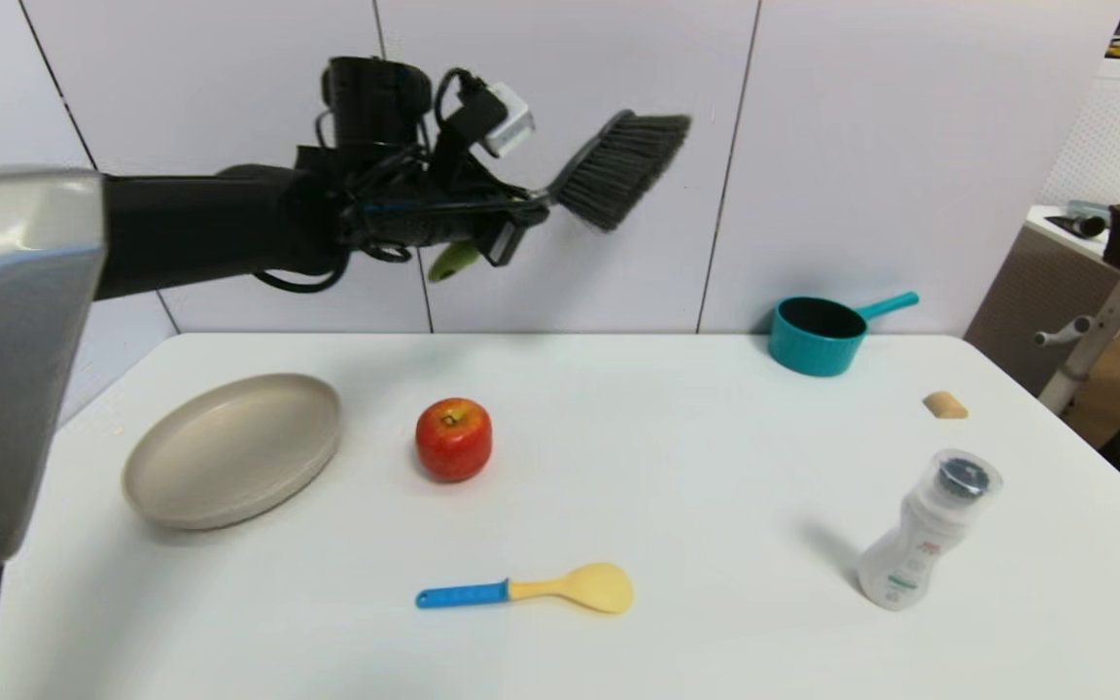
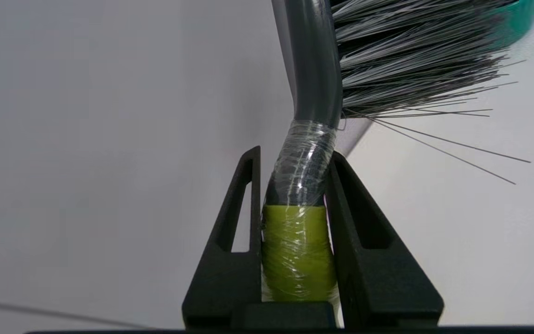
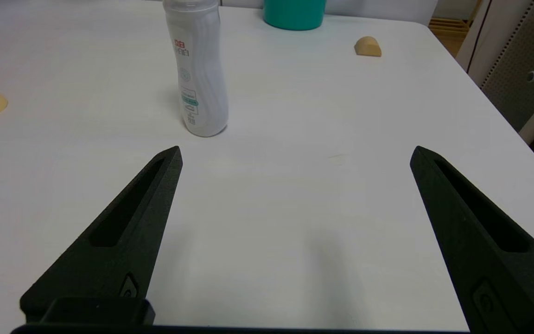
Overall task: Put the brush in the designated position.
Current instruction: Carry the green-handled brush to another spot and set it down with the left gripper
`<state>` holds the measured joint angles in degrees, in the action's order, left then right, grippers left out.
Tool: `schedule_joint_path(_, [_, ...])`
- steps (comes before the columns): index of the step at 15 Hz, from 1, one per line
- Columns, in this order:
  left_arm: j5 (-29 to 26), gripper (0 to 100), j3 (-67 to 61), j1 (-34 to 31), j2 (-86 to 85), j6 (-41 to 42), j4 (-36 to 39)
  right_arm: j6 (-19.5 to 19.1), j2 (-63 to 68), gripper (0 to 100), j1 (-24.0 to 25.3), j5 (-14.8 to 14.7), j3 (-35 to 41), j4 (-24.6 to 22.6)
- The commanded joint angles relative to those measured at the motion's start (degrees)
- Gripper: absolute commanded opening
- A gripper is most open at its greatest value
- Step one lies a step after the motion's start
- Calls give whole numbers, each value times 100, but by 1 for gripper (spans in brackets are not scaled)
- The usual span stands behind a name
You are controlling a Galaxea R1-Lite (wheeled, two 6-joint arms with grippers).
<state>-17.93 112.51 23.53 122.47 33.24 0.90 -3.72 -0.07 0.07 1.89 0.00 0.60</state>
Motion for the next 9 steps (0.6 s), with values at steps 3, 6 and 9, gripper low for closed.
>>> schedule_joint_path(3, [-1547,0,-27,-1509,-452,1598,-828,-6,7,100,1,4,9,2])
schedule_joint_path(6, [-1942,0,-27,-2098,-399,2336,-1496,-6,7,100,1,4,9,2])
schedule_joint_path(9, [-2311,0,-18,-2722,-276,3276,-2217,-6,7,100,1,4,9,2])
